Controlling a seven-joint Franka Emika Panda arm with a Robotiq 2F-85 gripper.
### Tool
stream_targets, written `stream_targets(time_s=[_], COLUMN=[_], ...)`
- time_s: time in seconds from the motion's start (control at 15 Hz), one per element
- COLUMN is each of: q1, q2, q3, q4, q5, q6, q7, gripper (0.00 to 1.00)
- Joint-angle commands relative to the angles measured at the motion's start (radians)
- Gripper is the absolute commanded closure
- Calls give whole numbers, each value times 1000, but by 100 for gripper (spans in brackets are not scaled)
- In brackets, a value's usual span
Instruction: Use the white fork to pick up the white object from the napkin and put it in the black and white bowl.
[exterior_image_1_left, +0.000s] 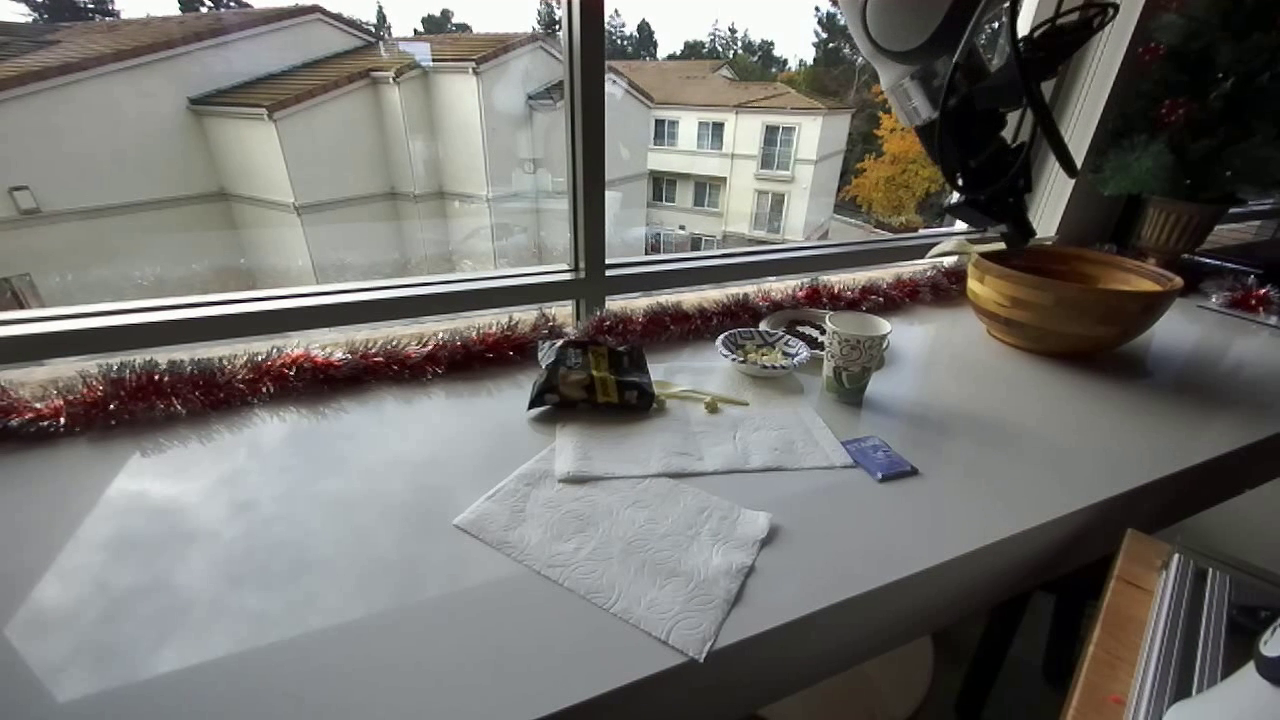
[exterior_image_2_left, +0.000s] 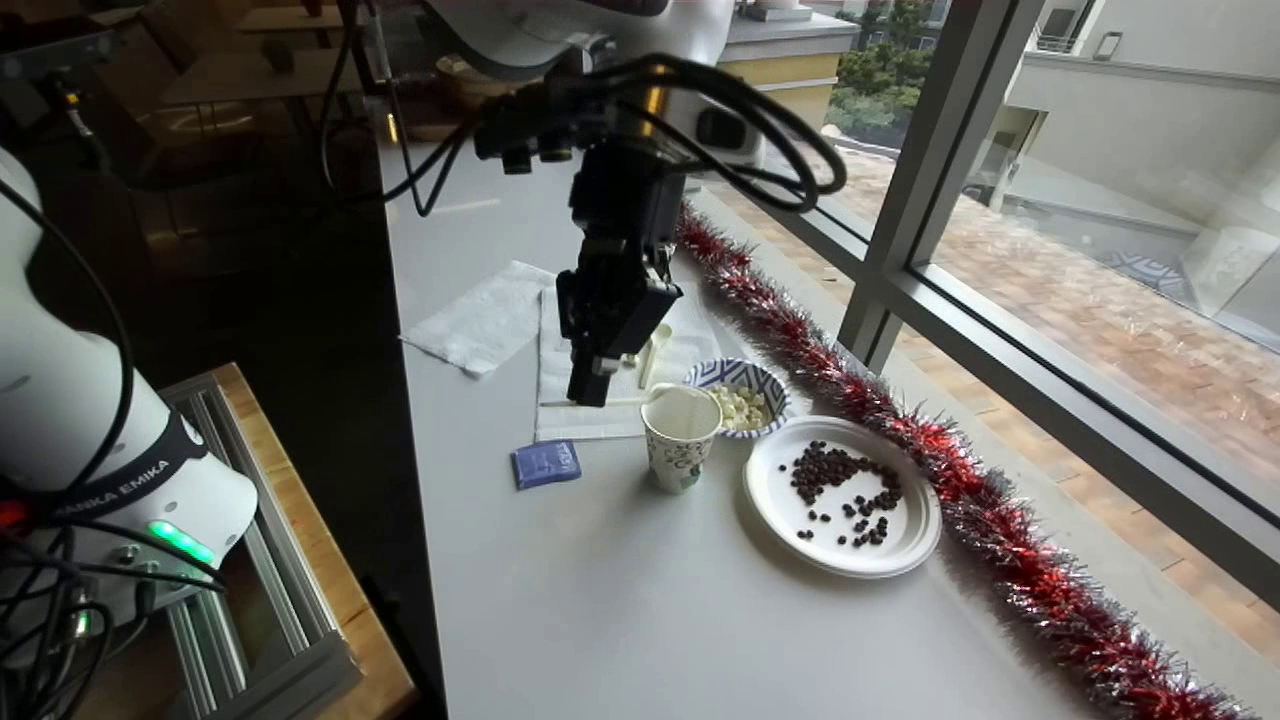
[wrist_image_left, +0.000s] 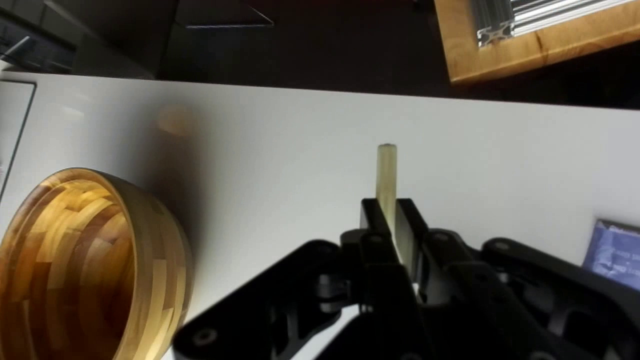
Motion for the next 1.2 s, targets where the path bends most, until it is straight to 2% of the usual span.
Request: stream_targets(time_s=[0.0, 0.07, 0.4, 0.47, 0.6, 0.8, 1.13], q1=[7, 18, 5, 5, 25, 55, 111], q2=[-6, -7, -3, -3, 15, 71, 157], q3=[36, 51, 41, 41, 62, 101, 172], q4=[2, 2, 2, 2, -6, 18, 36], q5=[-8, -7, -7, -7, -34, -1, -13], q6=[-56, -74, -67, -67, -77, -116, -164], q7=[-1, 4, 4, 4, -48, -150, -274], gripper=[97, 89, 89, 97, 97, 97, 97])
